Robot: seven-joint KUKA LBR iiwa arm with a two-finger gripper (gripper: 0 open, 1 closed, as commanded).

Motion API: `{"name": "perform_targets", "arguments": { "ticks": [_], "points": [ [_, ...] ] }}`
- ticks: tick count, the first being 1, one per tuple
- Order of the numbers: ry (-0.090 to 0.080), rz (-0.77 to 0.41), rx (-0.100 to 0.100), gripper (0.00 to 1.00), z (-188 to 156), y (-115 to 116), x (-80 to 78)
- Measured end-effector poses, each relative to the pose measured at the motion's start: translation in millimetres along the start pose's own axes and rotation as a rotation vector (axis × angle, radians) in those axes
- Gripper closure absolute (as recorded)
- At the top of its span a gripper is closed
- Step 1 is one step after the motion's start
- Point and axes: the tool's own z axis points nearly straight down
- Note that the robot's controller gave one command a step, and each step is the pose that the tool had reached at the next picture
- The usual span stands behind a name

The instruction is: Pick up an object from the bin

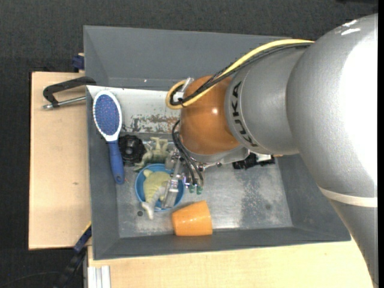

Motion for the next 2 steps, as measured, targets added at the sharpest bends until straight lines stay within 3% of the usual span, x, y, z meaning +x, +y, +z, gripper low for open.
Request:
{"name": "perform_targets", "arguments": {
  "ticks": [1,2],
  "points": [
    [0.001,0.145,0.0,0.0,-0.9,-2.3,1.6],
    [-0.013,-0.007,0.002,0.0,20.0,12.1,-0.6]
  ]
}}
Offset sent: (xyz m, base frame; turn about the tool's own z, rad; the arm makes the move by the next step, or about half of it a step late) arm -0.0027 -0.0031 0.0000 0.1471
